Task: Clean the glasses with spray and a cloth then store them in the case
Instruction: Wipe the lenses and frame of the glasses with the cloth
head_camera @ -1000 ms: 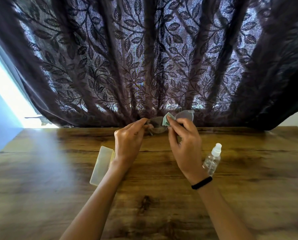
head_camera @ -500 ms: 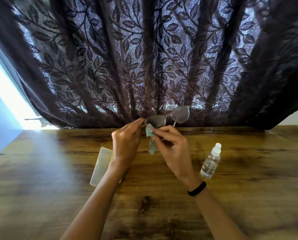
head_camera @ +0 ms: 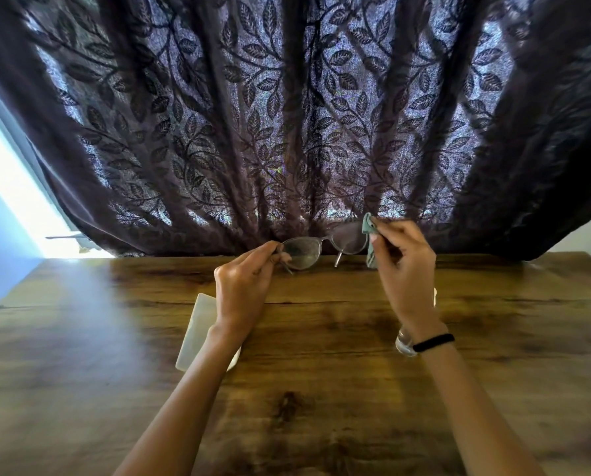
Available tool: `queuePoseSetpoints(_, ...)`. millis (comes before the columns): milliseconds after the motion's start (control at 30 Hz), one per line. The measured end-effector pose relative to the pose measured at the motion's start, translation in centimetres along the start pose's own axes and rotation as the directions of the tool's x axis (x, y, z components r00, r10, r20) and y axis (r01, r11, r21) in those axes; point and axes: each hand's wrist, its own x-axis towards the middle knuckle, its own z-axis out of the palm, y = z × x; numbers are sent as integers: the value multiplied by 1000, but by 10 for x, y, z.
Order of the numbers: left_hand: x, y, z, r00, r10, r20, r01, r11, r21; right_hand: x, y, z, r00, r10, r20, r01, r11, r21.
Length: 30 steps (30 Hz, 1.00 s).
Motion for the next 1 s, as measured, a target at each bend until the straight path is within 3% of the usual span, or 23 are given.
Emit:
queuePoseSetpoints(267,-2,-1,2,999,27,-46,-27,1000,1,-9,-11,13,996,-66,58,69,996,-50)
queuePoseSetpoints(700,-2,-1,2,995,-76,-67,77,997,11,-22,-20,20,953,-215,213,261,941,-217)
queuePoseSetpoints(1000,-2,-2,1,990,-114,-79,114,993,-3,-26,-10,19,979,-182,91,200,941,-274)
